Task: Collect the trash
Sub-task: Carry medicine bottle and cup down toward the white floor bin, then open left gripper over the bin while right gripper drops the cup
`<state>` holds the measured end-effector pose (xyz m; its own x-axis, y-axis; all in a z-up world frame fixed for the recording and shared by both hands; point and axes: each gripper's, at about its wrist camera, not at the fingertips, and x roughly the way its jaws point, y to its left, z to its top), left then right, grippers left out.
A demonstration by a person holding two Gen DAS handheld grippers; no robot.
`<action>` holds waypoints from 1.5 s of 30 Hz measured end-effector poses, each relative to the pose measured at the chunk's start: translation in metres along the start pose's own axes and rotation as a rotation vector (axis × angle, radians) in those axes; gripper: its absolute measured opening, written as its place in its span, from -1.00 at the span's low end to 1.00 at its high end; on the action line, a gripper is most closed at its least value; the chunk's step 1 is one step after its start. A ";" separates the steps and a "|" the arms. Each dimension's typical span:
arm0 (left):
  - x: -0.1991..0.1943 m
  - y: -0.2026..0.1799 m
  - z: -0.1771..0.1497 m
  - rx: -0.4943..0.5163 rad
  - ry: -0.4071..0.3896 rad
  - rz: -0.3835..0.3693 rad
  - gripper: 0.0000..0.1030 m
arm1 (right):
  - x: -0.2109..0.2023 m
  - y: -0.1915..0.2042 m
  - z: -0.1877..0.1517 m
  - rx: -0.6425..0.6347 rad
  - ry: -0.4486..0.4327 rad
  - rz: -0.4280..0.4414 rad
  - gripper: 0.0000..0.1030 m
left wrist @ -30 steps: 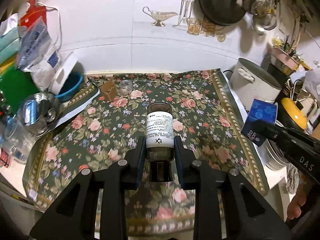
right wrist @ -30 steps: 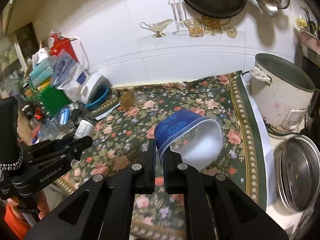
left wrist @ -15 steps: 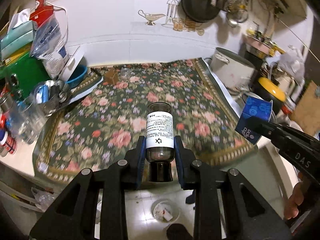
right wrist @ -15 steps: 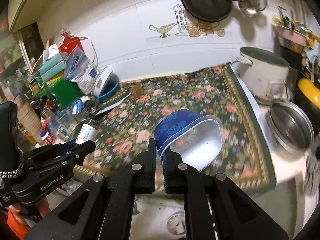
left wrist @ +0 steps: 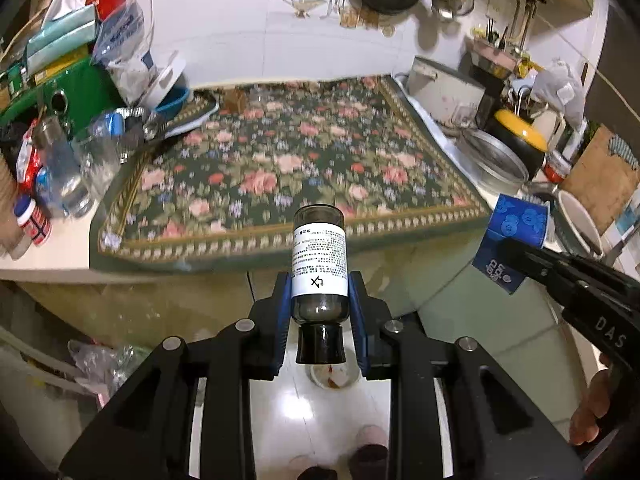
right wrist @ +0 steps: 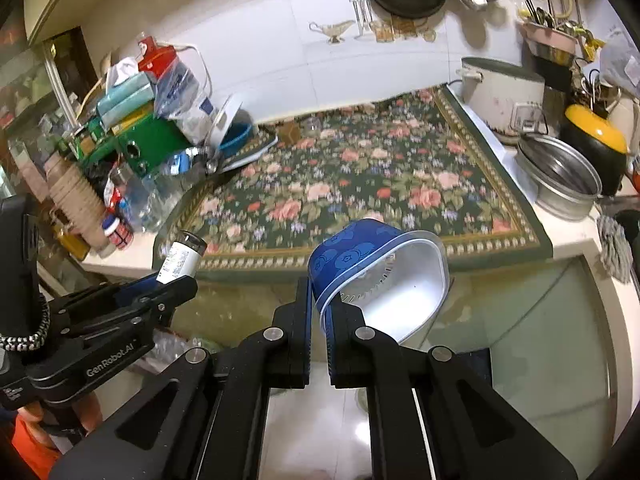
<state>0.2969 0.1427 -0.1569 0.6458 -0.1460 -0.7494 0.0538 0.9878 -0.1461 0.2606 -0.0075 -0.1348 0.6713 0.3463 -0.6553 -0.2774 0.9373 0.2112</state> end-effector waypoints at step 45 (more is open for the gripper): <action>0.413 -0.033 -0.249 -0.111 0.452 -0.044 -0.13 | 0.303 -0.167 -0.218 -0.014 0.467 0.080 -0.19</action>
<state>0.3723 0.0362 -0.6227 0.2469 -0.2211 -0.9435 -0.0237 0.9719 -0.2340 0.3604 -0.0677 -0.5266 0.2671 0.3593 -0.8942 -0.3273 0.9066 0.2666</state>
